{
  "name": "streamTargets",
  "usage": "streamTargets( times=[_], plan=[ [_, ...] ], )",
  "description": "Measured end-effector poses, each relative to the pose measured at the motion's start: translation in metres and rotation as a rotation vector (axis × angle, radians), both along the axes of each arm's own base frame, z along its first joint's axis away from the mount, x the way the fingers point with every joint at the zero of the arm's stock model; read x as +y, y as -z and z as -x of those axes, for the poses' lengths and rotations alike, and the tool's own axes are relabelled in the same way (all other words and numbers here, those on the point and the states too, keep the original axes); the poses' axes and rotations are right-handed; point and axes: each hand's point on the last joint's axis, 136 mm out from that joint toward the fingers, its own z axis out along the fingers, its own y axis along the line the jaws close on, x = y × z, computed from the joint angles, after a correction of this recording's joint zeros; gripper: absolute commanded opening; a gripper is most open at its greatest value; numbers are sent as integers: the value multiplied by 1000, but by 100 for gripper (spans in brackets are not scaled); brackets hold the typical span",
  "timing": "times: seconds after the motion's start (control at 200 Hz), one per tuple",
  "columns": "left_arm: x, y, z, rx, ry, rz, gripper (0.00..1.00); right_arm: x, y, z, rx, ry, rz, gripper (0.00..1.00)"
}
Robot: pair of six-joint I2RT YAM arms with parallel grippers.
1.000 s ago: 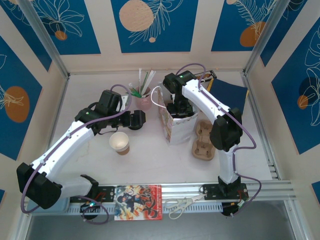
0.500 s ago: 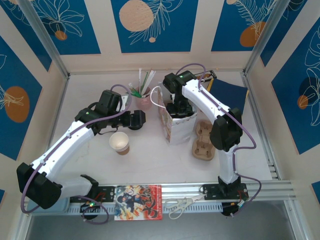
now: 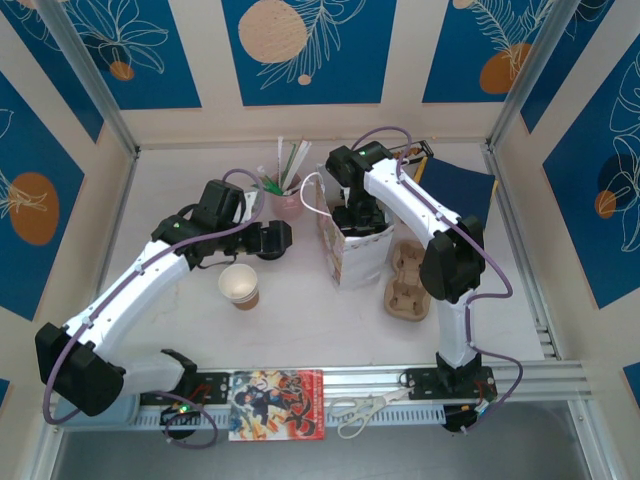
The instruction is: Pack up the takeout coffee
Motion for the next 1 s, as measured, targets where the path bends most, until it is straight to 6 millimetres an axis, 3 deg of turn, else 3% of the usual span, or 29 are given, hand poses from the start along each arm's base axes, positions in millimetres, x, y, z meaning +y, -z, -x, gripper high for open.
streamTargets(
  times=[1.0],
  plan=[
    [0, 0, 0, 2, 0, -1, 100, 5, 10, -3, -4, 1, -20, 70]
  ],
)
